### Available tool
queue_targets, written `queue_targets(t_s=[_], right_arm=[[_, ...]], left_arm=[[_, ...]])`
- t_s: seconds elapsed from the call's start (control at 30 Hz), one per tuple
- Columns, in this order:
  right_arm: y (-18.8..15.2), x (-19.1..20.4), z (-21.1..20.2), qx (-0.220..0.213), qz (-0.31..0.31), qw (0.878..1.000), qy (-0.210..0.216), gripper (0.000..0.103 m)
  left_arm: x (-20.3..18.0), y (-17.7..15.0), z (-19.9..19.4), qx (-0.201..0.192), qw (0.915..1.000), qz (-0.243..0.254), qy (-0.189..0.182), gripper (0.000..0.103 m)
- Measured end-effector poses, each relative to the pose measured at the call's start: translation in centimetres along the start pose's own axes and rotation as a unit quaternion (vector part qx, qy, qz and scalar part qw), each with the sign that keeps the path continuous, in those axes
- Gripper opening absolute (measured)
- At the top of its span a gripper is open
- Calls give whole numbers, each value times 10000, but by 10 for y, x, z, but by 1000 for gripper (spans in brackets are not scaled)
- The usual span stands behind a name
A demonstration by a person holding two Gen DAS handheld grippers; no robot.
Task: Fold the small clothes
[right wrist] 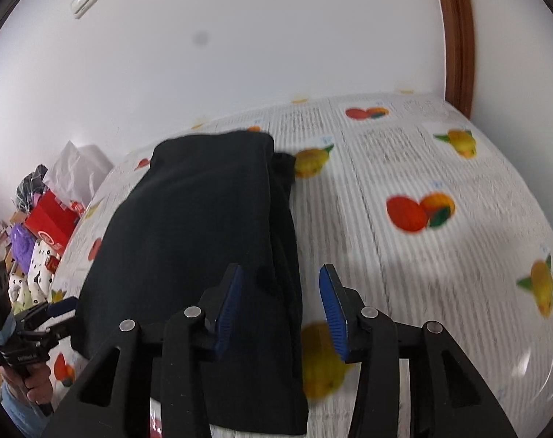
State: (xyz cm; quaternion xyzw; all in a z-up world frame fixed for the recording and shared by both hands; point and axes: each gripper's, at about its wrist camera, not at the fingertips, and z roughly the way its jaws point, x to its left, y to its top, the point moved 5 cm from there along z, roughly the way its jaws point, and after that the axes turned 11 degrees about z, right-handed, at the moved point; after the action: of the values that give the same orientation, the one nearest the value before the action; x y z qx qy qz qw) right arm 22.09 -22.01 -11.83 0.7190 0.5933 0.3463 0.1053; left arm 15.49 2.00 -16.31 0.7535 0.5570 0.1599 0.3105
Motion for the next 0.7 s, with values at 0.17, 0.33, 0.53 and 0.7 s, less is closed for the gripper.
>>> queue_targets(t_s=[0.17, 0.33, 0.53, 0.7], right_arm=[[-14, -1, -1, -325, -90, 9994, -34, 5], [-16, -11, -13, -646, 276, 9969, 344, 5], [-21, -17, -13, -597, 508, 9964, 327, 5], [-30, -21, -19, -547, 379, 9977, 87, 5]], left_arm=[[-2, -8, 1, 6, 10000, -81, 56, 68], [-5, -11, -4, -14, 9998, -63, 171, 68], [-7, -14, -9, -31, 9995, -29, 318, 68], [-8, -16, -9, -34, 9993, -83, 356, 68]])
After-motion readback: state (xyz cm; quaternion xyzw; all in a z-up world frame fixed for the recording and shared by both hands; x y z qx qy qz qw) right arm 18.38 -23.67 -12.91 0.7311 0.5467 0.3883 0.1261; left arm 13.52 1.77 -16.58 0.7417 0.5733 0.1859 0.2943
